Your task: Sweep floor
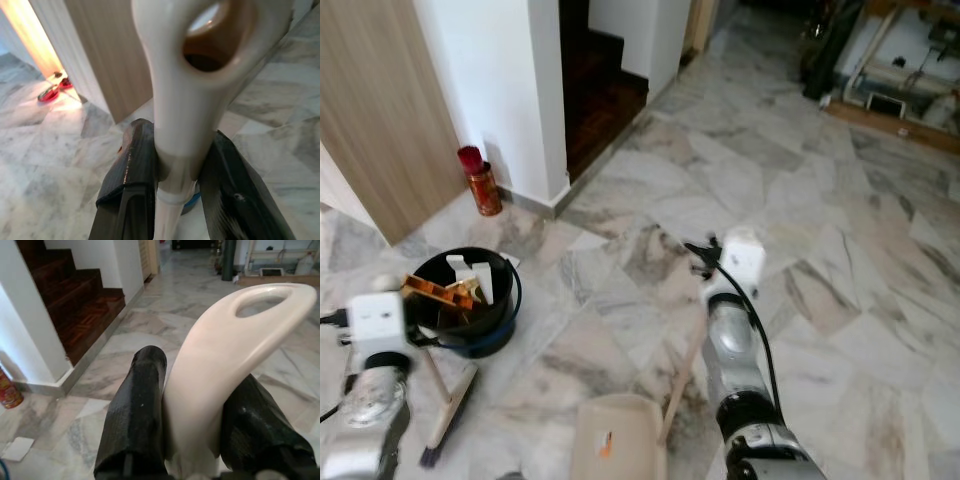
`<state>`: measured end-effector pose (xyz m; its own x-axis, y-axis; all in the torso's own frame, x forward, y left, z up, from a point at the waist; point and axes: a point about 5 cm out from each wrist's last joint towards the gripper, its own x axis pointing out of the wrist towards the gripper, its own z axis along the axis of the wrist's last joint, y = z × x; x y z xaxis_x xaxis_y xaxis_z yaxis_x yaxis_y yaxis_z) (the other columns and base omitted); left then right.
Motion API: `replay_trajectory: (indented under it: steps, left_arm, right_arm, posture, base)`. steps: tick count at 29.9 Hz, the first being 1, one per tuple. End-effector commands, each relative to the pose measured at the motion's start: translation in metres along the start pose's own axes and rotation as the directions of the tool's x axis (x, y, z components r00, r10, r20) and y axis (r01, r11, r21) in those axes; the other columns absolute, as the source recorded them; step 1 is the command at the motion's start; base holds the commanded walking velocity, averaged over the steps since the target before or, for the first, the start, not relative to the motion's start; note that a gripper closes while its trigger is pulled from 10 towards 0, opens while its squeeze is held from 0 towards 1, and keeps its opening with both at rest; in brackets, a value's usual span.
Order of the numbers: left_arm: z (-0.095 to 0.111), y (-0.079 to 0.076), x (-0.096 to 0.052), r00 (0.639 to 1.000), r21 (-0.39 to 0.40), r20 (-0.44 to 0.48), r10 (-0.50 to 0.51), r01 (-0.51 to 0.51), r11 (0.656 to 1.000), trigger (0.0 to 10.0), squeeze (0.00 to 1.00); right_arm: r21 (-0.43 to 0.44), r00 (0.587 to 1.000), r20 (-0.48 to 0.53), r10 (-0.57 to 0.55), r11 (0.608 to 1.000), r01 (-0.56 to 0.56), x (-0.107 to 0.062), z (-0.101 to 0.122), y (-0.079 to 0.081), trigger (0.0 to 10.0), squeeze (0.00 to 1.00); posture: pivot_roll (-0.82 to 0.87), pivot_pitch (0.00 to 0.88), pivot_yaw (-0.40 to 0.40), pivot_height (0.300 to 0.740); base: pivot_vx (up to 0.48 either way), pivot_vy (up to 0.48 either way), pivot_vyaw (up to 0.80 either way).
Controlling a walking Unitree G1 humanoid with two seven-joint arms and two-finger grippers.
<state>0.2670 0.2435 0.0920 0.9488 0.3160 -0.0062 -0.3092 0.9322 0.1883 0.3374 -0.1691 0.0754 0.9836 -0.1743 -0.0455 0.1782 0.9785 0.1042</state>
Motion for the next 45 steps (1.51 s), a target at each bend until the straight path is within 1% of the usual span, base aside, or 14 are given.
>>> replay_trajectory:
  steps: [1,6,8,10,40,42,43,45]
  left_arm:
    - [0.006,-0.001,0.006,0.999,0.001,0.03,-0.013,0.013,1.0,10.0,0.0]
    - [0.007,-0.005,0.009,0.999,-0.016,0.033,-0.023,0.023,1.0,10.0,0.0]
    - [0.007,-0.007,0.011,0.999,-0.026,0.031,-0.025,0.026,0.999,10.0,0.0]
    - [0.0,-0.014,0.016,0.999,-0.041,0.001,-0.05,0.05,0.998,10.0,0.0]
    - [0.0,-0.014,0.016,0.999,-0.041,0.001,-0.05,0.05,0.998,10.0,0.0]
    - [-0.002,-0.015,0.018,0.999,-0.044,-0.001,-0.054,0.054,0.998,10.0,0.0]
    - [-0.028,-0.014,0.01,0.995,-0.09,-0.089,-0.047,0.039,0.995,10.0,0.0]
    - [-0.039,-0.013,0.006,0.991,-0.108,-0.125,-0.04,0.026,0.994,10.0,0.0]
  right_arm:
    - [-0.002,1.0,0.024,0.013,1.0,-0.013,0.001,0.004,0.005,10.0,0.0]
    - [0.002,1.0,-0.006,0.002,1.0,-0.002,-0.002,-0.006,-0.001,10.0,0.0]
    - [0.009,0.999,-0.033,-0.013,1.0,0.013,-0.004,-0.011,-0.005,10.0,0.0]
    - [0.032,0.996,-0.088,-0.035,0.999,0.038,-0.008,-0.022,-0.012,10.0,0.0]
    - [0.032,0.996,-0.088,-0.035,0.999,0.038,-0.008,-0.022,-0.012,10.0,0.0]
    - [0.035,0.995,-0.096,-0.035,0.999,0.039,-0.009,-0.024,-0.012,10.0,0.0]
    - [0.017,0.987,-0.161,-0.009,1.0,0.012,-0.016,-0.038,-0.012,10.0,0.0]
    - [0.008,0.983,-0.185,0.004,1.0,-0.003,-0.018,-0.043,-0.011,10.0,0.0]
  posture:
    - [0.26,0.062,-0.066,0.74]
    - [0.25,0.059,-0.068,0.74]
    - [0.24,0.061,-0.077,0.74]
    - [0.24,0.06,-0.082,0.74]
    - [0.24,0.06,-0.082,0.74]
    - [0.24,0.06,-0.082,0.74]
    - [0.16,0.054,-0.125,0.74]
    - [0.16,0.055,-0.128,0.74]
  base:
    - [0.0,-0.277,0.0]
    - [0.0,-0.107,0.0]
    - [0.0,0.0,0.0]
    - [0.0,0.0,0.0]
    - [0.0,0.0,0.0]
    - [0.0,0.0,0.0]
    - [0.0,0.0,0.0]
    - [0.0,0.0,0.0]
